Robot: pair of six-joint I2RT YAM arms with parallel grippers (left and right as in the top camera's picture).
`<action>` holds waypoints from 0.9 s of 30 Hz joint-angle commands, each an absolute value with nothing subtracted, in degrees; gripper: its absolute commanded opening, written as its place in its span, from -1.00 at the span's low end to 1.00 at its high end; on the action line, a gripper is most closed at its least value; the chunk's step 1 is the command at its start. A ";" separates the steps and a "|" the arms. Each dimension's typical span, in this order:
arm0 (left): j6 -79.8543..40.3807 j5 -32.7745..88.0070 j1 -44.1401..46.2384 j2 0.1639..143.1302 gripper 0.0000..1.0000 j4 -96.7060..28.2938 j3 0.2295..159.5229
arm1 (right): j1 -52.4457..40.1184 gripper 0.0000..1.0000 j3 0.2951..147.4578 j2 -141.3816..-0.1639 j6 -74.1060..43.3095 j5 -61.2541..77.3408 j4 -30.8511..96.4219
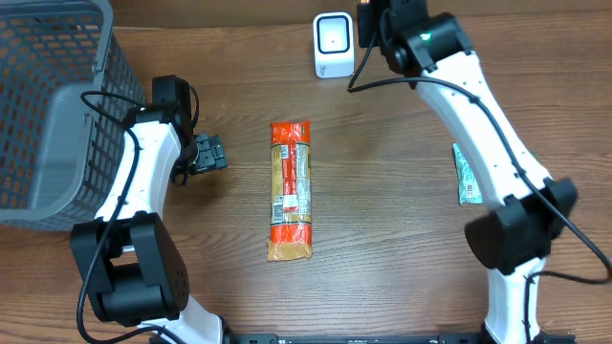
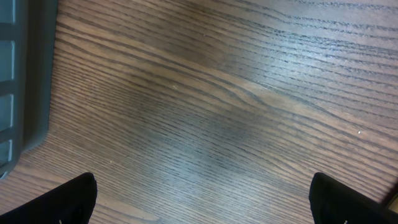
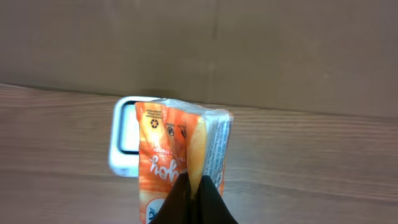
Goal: Scan the item barcode
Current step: 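Hold the orange packet under the white scanner with the right gripper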
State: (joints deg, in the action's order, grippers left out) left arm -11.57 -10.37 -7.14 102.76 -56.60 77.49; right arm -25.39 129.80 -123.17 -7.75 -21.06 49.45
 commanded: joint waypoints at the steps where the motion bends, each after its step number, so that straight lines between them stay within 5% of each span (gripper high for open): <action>1: -10.70 -10.92 -7.01 101.56 1.00 -56.53 77.73 | -25.78 -0.93 131.22 -126.34 -4.10 -27.00 46.72; 16: -10.72 -10.92 -7.07 101.56 1.00 -56.53 77.73 | -30.35 -0.93 131.22 -137.08 6.37 -35.11 29.78; 27: -10.72 -10.92 -7.07 101.56 0.99 -56.53 77.73 | -31.66 -0.93 131.22 -143.39 25.08 -36.86 19.73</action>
State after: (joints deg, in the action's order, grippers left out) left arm -11.57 -10.37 -7.14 102.76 -56.60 77.49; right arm -31.59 129.80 -141.14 17.08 -35.27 21.30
